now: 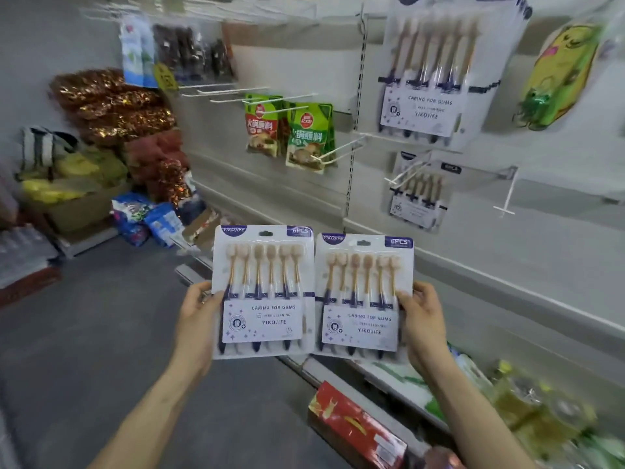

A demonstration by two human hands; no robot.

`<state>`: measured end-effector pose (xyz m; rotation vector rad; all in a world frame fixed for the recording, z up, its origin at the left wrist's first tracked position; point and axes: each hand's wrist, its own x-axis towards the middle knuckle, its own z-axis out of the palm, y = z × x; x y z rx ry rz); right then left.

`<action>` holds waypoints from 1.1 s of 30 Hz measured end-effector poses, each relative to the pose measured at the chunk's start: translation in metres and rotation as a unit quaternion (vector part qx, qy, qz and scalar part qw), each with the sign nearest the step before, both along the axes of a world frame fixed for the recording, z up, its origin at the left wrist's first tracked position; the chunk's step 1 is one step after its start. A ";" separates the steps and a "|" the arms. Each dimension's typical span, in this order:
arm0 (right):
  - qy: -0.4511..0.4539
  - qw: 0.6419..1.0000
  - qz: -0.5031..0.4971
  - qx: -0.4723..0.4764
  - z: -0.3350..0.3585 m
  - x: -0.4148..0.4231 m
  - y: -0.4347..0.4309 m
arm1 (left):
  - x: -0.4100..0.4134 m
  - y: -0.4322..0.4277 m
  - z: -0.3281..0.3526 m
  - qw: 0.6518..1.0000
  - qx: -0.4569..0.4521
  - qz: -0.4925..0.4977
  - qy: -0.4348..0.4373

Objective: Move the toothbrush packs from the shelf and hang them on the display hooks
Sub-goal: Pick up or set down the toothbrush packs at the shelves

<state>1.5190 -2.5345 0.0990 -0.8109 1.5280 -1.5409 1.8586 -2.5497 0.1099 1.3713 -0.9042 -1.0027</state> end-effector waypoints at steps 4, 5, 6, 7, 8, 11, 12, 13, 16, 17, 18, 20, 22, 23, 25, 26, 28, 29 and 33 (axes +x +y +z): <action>-0.009 0.999 -0.034 -0.001 -0.006 -0.005 -0.045 | -0.008 -0.063 -0.004 1.000 -0.010 -0.029 -0.003; -0.007 0.999 -0.042 0.000 -0.006 -0.007 -0.055 | -0.012 -0.080 -0.003 0.999 -0.010 -0.031 0.002; -0.009 0.999 -0.053 0.003 -0.006 -0.011 -0.061 | -0.014 -0.093 -0.004 0.999 -0.004 -0.035 0.008; -0.010 0.998 -0.067 0.008 -0.008 -0.013 -0.066 | -0.018 -0.104 -0.007 0.999 0.001 -0.039 0.013; -0.010 0.996 -0.083 0.008 -0.009 -0.017 -0.069 | -0.020 -0.115 -0.009 0.999 0.002 -0.046 0.020; -0.020 0.993 -0.118 0.009 -0.012 -0.026 -0.079 | -0.030 -0.146 -0.015 0.996 0.013 -0.084 0.014; -0.022 0.991 -0.132 0.007 -0.011 -0.028 -0.084 | -0.034 -0.158 -0.015 0.995 0.014 -0.096 0.013; -0.023 0.988 -0.149 0.008 -0.012 -0.030 -0.088 | -0.039 -0.172 -0.017 0.994 0.016 -0.109 0.010; -0.031 0.982 -0.184 0.006 -0.013 -0.029 -0.093 | -0.050 -0.210 -0.025 0.988 0.022 -0.150 0.025; -0.036 0.980 -0.195 0.009 -0.013 -0.026 -0.093 | -0.052 -0.220 -0.029 0.986 0.029 -0.160 0.035; -0.040 0.978 -0.204 0.010 -0.011 -0.022 -0.094 | -0.054 -0.229 -0.032 0.984 0.032 -0.167 0.049; -0.042 0.975 -0.220 0.002 -0.006 -0.016 -0.099 | -0.056 -0.246 -0.035 0.978 0.031 -0.193 0.068; -0.032 0.970 -0.242 0.001 -0.001 -0.010 -0.105 | -0.054 -0.262 -0.035 0.972 0.033 -0.221 0.073; -0.027 0.968 -0.250 0.001 0.001 -0.005 -0.107 | -0.051 -0.269 -0.035 0.969 0.033 -0.233 0.071; -0.032 0.965 -0.260 -0.010 0.005 0.004 -0.112 | -0.040 -0.285 -0.038 0.965 0.026 -0.251 0.068; -0.035 0.964 -0.265 -0.015 0.007 0.009 -0.115 | -0.035 -0.292 -0.038 0.964 0.025 -0.256 0.067; -0.031 0.960 -0.277 -0.023 0.010 0.017 -0.122 | -0.024 -0.305 -0.041 0.960 0.024 -0.271 0.064; -0.029 0.958 -0.283 -0.027 0.011 0.020 -0.125 | -0.019 -0.309 -0.042 0.958 0.026 -0.279 0.063; -0.016 0.951 -0.306 -0.039 0.014 0.026 -0.135 | -0.009 -0.319 -0.048 0.950 0.035 -0.302 0.071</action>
